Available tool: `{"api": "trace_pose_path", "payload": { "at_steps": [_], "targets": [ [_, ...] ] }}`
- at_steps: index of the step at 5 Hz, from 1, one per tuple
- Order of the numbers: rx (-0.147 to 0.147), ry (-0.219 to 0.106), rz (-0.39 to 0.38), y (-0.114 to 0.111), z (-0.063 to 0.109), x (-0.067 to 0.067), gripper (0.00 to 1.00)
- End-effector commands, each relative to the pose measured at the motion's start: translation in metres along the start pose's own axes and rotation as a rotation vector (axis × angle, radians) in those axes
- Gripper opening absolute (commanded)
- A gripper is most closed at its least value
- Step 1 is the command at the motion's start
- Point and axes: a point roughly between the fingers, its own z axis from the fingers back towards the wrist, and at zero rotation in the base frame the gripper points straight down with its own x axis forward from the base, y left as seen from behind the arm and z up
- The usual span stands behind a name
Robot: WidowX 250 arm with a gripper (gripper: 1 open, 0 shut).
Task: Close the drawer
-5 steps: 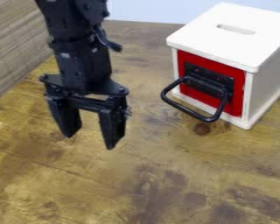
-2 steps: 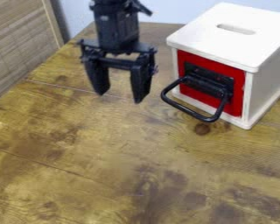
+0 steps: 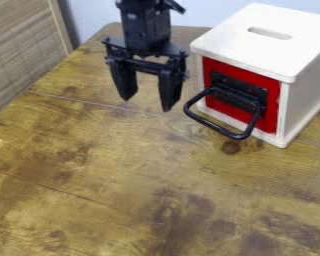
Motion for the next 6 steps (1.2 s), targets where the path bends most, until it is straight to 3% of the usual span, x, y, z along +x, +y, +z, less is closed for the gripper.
{"api": "trace_pose_path", "payload": {
  "at_steps": [1, 2, 4, 6],
  "targets": [
    [0.025, -0.081, -0.025, -0.005, 0.016, 0.01, 1.0],
    [0.033, -0.078, -0.019, 0.0, 0.007, 0.016, 1.0],
    [0.044, -0.109, 0.029, -0.018, -0.015, 0.029, 1.0],
    [0.046, -0.142, 0.022, 0.005, -0.012, 0.059, 1.0]
  ]
}}
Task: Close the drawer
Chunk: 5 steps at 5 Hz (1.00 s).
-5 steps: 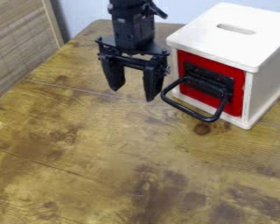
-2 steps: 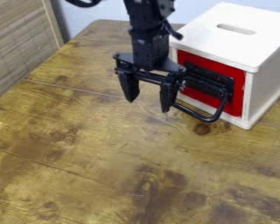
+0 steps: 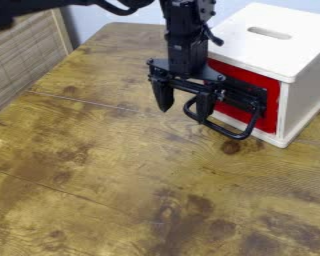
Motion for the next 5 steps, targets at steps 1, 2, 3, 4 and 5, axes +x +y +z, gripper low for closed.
{"api": "trace_pose_path", "payload": {
  "at_steps": [1, 2, 3, 4, 5],
  "targets": [
    [-0.002, -0.079, -0.005, 0.026, 0.038, 0.002, 1.0],
    [-0.019, -0.091, -0.042, 0.033, 0.049, -0.002, 1.0],
    [-0.038, -0.103, -0.101, 0.032, 0.062, -0.004, 1.0],
    [-0.046, -0.111, -0.154, 0.029, 0.07, -0.007, 1.0],
    [-0.046, -0.106, -0.183, 0.026, 0.073, -0.01, 1.0]
  ]
}}
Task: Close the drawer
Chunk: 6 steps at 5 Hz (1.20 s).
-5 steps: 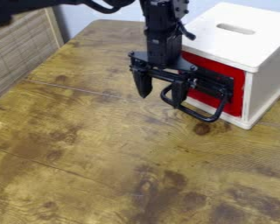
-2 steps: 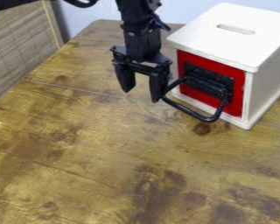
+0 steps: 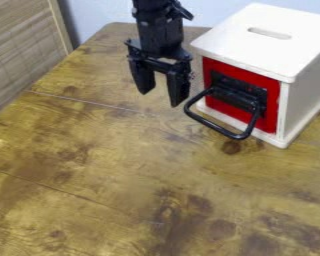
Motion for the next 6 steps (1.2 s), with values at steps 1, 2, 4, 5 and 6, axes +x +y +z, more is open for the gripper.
{"api": "trace_pose_path", "payload": {
  "at_steps": [1, 2, 4, 5, 6],
  "targets": [
    [0.044, -0.097, 0.069, -0.007, 0.047, -0.004, 1.0],
    [0.057, -0.081, 0.118, -0.019, 0.047, -0.008, 1.0],
    [0.062, -0.074, 0.133, -0.018, 0.047, -0.012, 1.0],
    [0.055, -0.076, 0.128, -0.002, 0.046, -0.014, 1.0],
    [0.059, -0.063, 0.167, -0.011, 0.042, -0.01, 1.0]
  ]
}}
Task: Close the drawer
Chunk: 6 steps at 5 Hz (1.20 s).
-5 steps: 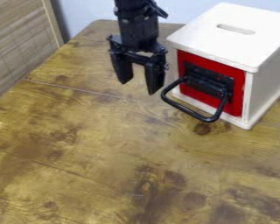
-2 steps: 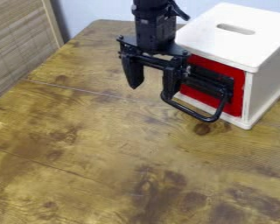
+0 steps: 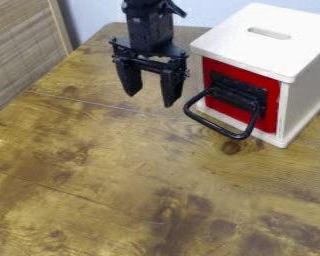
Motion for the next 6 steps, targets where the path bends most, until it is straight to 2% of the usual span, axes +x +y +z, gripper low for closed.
{"api": "trace_pose_path", "payload": {
  "at_steps": [1, 2, 3, 4, 5, 6],
  "targets": [
    [0.014, -0.066, 0.02, -0.017, 0.023, 0.011, 1.0],
    [0.017, -0.048, 0.039, -0.03, 0.015, 0.017, 1.0],
    [0.013, -0.04, 0.009, -0.027, 0.018, 0.015, 1.0],
    [0.005, -0.046, -0.001, -0.017, 0.026, 0.013, 0.0],
    [0.003, -0.048, 0.031, -0.007, 0.022, 0.003, 1.0],
    [0.002, -0.056, 0.066, 0.003, 0.021, -0.009, 1.0]
  ]
}}
